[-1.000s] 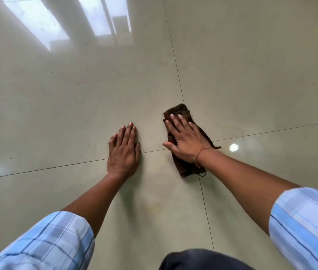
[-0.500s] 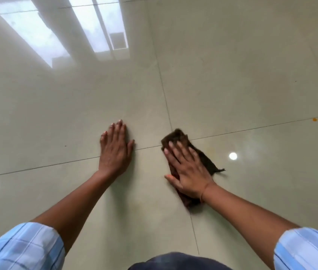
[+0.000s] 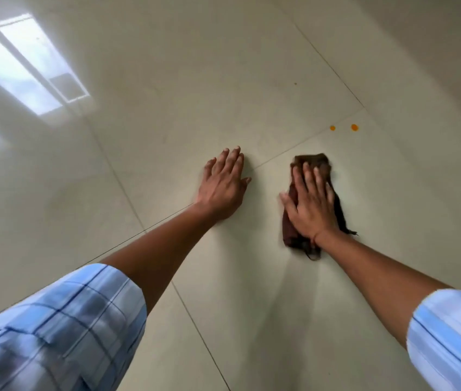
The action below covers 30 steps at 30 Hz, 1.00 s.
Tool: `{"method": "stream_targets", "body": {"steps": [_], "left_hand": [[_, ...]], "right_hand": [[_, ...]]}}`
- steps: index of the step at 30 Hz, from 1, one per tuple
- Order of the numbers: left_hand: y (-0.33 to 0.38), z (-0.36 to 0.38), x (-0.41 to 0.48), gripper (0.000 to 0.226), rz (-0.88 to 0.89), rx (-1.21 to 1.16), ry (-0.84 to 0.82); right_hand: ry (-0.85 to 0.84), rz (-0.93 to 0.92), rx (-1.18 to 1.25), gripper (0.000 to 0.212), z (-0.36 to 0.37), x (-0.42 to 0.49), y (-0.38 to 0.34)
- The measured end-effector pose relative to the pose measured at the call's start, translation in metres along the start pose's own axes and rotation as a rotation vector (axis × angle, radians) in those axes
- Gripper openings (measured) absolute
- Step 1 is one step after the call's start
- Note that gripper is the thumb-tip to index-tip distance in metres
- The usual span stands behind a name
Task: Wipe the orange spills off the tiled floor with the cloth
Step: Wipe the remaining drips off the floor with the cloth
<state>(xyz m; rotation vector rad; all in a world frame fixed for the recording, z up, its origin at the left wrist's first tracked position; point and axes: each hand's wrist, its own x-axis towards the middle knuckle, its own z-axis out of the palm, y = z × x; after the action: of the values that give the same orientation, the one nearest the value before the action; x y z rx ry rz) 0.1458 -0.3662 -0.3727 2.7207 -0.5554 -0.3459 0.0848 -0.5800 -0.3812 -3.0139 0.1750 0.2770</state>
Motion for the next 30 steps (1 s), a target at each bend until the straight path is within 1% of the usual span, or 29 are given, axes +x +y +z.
{"method": "stream_targets", "body": {"steps": [1, 2, 5, 6, 7, 8, 10, 11, 15, 17, 18, 19, 21, 22, 23, 24, 25, 27, 28, 29, 30], "left_hand": [[0.005, 0.003, 0.008, 0.061, 0.013, 0.012, -0.008], [0.01, 0.006, 0.017, 0.062, 0.032, 0.023, -0.017], [0.023, 0.009, 0.047, 0.063, 0.084, 0.034, -0.025], [0.027, 0.009, 0.059, 0.064, 0.091, 0.04, -0.025], [0.029, 0.01, 0.069, 0.064, 0.084, 0.051, -0.019], [0.03, 0.01, 0.075, 0.065, 0.072, 0.066, -0.005], [0.033, 0.013, 0.081, 0.065, 0.065, 0.101, 0.026], [0.034, 0.015, 0.083, 0.065, 0.068, 0.11, 0.03], [0.033, 0.02, 0.085, 0.064, 0.07, 0.132, 0.047], [0.032, 0.02, 0.086, 0.064, 0.069, 0.141, 0.049], [0.032, 0.021, 0.086, 0.064, 0.068, 0.141, 0.044], [0.033, 0.02, 0.086, 0.064, 0.065, 0.142, 0.036], [0.033, 0.017, 0.085, 0.064, 0.06, 0.136, 0.019], [0.034, 0.015, 0.086, 0.064, 0.057, 0.129, 0.009], [0.034, 0.014, 0.085, 0.064, 0.056, 0.129, 0.002], [0.034, 0.014, 0.085, 0.064, 0.057, 0.129, 0.0], [0.035, 0.014, 0.084, 0.064, 0.059, 0.13, 0.002], [0.034, 0.014, 0.085, 0.064, 0.059, 0.137, 0.002], [0.034, 0.014, 0.085, 0.064, 0.061, 0.143, 0.004], [0.034, 0.014, 0.085, 0.064, 0.065, 0.15, 0.012], [0.034, 0.015, 0.085, 0.064, 0.068, 0.156, 0.02]], "right_hand": [[0.01, 0.078, 0.031, 0.081, -0.001, 0.007, 0.001], [0.017, 0.084, 0.045, 0.08, 0.0, 0.007, 0.001], [0.005, -0.072, 0.026, 0.076, 0.005, -0.019, 0.016], [0.009, -0.055, 0.033, 0.075, 0.005, -0.025, 0.032], [0.032, 0.023, 0.045, 0.075, 0.004, -0.026, 0.048], [0.07, 0.138, 0.057, 0.077, 0.001, -0.02, 0.063], [0.102, 0.332, 0.069, 0.079, -0.006, 0.006, 0.086], [0.093, 0.377, 0.07, 0.079, -0.009, 0.027, 0.095], [0.103, 0.463, 0.137, 0.076, -0.027, 0.12, 0.107], [0.101, 0.448, 0.141, 0.077, -0.032, 0.15, 0.096], [0.091, 0.39, 0.127, 0.077, -0.032, 0.157, 0.087], [0.073, 0.29, 0.112, 0.077, -0.033, 0.158, 0.076], [0.036, 0.053, 0.076, 0.078, -0.032, 0.131, 0.06], [0.017, -0.037, 0.059, 0.079, -0.031, 0.112, 0.063], [0.002, -0.08, 0.053, 0.079, -0.027, 0.093, 0.071], [0.004, -0.065, 0.049, 0.078, -0.025, 0.084, 0.084], [0.021, -0.005, 0.051, 0.078, -0.026, 0.086, 0.098], [0.057, 0.221, 0.067, 0.078, -0.029, 0.112, 0.105], [0.072, 0.298, 0.082, 0.078, -0.031, 0.127, 0.097], [0.082, 0.302, 0.09, 0.078, -0.031, 0.138, 0.083], [0.088, 0.231, 0.093, 0.078, -0.029, 0.14, 0.067]]}}
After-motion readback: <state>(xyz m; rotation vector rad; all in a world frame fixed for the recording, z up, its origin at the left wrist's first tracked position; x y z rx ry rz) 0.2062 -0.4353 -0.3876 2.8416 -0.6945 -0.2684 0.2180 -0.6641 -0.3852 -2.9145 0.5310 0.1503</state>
